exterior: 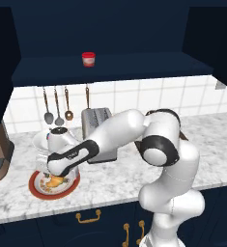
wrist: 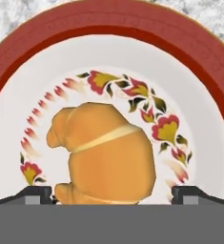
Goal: From the different types of pastries on the counter, select a croissant and place it on the cutting board. Then retrieve a jar of jam from the cabinet and place it alongside the croissant on the cutting board.
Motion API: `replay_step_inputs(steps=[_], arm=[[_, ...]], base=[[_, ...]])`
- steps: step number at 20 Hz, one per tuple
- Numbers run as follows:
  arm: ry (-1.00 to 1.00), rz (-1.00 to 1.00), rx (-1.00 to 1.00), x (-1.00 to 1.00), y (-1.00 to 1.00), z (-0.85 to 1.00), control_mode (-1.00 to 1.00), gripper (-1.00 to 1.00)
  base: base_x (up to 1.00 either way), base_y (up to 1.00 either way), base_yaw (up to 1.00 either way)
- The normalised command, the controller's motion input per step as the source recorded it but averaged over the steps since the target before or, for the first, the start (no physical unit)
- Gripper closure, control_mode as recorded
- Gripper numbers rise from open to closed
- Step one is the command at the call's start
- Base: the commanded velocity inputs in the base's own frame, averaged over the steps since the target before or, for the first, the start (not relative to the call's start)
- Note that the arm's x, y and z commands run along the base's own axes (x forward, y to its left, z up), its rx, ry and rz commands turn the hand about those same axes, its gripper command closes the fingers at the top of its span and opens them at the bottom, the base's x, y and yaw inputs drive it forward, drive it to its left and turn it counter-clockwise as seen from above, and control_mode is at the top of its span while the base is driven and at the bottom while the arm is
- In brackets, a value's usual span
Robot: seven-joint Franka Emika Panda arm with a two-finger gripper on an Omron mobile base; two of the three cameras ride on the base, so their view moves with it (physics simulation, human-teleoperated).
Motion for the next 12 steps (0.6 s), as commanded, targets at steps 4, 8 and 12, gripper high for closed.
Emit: replay_step_inputs(steps=[4, 8, 12], arm=[[0.00, -0.01, 0.00, 0.07, 0.22, -0.15, -1.00, -1.00], [0.00, -0.03, 0.00, 0.09, 0.41, -0.21, -1.00, 1.00], [0.00, -0.03, 0.00, 0.09, 0.40, -0.21, -1.00, 1.00]], base=[[0.00, 0.00, 0.00], [0.00, 0.00, 0.00], [0.00, 0.00, 0.00]])
